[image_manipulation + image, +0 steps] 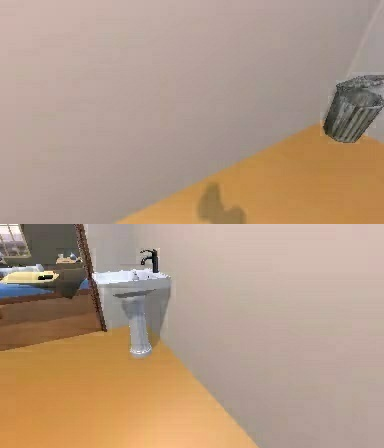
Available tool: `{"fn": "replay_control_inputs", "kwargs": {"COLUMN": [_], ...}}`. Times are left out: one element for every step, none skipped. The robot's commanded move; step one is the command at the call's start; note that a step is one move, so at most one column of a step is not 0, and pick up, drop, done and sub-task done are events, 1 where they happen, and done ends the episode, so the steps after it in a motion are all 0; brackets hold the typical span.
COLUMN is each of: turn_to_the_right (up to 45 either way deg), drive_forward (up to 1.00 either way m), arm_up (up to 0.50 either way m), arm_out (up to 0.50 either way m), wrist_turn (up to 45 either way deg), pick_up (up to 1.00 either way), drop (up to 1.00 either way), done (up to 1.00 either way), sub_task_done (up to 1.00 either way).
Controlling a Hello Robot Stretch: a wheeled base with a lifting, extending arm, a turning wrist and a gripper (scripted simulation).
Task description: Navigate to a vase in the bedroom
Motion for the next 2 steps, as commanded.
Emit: {"fn": "replay_control_inputs", "kwargs": {"turn_to_the_right": [-45.0, 0.0], "drive_forward": [0.00, 1.00], "arm_up": [0.00, 0.00], "arm_out": [0.00, 0.00], "wrist_turn": [0.0, 0.0], "pick_up": [0.00, 0.00], "drop": [0.00, 0.00], "done": [0.00, 0.00], "sub_task_done": [0.00, 0.00]}}
